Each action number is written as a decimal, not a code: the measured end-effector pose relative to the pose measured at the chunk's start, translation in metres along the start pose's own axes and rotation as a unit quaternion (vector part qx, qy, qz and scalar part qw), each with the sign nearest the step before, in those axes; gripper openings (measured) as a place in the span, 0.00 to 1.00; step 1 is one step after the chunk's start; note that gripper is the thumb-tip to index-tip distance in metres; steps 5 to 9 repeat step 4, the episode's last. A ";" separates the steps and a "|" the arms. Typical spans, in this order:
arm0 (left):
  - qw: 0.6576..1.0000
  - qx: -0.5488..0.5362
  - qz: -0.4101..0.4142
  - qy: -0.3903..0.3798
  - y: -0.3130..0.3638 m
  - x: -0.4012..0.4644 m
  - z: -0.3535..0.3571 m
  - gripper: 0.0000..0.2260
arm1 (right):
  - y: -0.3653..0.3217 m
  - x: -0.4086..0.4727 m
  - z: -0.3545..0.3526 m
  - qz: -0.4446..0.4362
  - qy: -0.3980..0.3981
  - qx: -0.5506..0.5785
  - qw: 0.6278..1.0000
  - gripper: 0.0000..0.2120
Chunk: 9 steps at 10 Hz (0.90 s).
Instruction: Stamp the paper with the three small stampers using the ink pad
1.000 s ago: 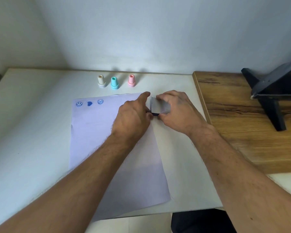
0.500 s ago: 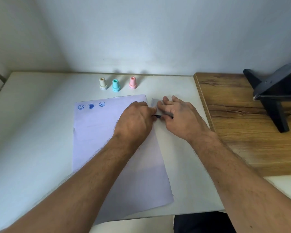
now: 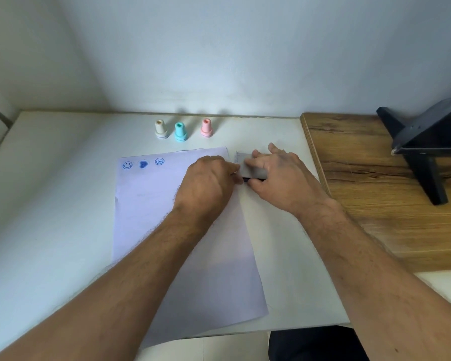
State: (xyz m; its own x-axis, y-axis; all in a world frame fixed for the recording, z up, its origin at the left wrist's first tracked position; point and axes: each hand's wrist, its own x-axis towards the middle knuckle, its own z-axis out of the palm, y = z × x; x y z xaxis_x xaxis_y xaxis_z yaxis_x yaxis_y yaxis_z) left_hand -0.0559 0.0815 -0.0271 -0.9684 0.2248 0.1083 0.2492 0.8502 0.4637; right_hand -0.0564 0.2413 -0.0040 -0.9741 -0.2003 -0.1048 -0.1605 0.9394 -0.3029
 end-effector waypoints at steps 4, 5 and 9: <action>0.990 0.089 -0.111 0.012 -0.036 -0.048 -0.082 0.22 | -0.051 -0.013 -0.022 0.015 0.033 0.059 0.998 0.39; 0.990 0.089 -0.111 0.012 -0.036 -0.048 -0.082 0.22 | -0.051 -0.013 -0.022 0.015 0.033 0.059 0.998 0.39; 0.990 0.089 -0.111 0.012 -0.036 -0.048 -0.082 0.22 | -0.051 -0.013 -0.022 0.015 0.033 0.059 0.998 0.39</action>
